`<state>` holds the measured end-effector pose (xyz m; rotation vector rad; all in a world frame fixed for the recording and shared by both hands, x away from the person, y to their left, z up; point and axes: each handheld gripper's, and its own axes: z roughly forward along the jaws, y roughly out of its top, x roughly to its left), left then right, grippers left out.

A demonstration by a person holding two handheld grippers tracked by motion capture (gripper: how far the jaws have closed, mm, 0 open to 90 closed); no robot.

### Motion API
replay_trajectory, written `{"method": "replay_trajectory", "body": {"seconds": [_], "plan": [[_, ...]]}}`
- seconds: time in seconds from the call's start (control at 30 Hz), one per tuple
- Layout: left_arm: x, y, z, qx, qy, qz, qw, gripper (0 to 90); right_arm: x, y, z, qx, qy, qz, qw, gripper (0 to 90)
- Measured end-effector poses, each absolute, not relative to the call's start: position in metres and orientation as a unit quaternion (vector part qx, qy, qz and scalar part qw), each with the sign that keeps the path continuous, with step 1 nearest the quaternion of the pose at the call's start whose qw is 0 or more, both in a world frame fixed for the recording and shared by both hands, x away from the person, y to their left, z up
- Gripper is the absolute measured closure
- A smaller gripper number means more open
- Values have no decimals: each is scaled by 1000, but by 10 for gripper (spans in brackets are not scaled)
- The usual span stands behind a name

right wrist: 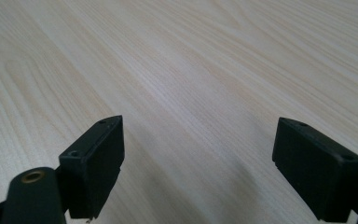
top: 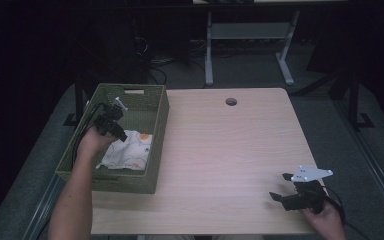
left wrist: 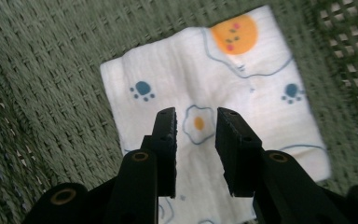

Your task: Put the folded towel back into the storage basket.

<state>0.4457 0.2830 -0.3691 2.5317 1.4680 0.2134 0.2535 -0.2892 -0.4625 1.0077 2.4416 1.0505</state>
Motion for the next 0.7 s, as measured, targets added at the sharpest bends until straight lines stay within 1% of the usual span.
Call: {"method": "replay_trajectory", "body": {"seconds": [0.47, 0.7], "plan": [[423, 262, -343, 869, 474, 76, 121, 642, 253, -286, -461, 349, 850, 366, 148, 164], [412, 243, -320, 877, 456, 93, 119, 609, 251, -287, -460, 347, 849, 368, 151, 164]]}}
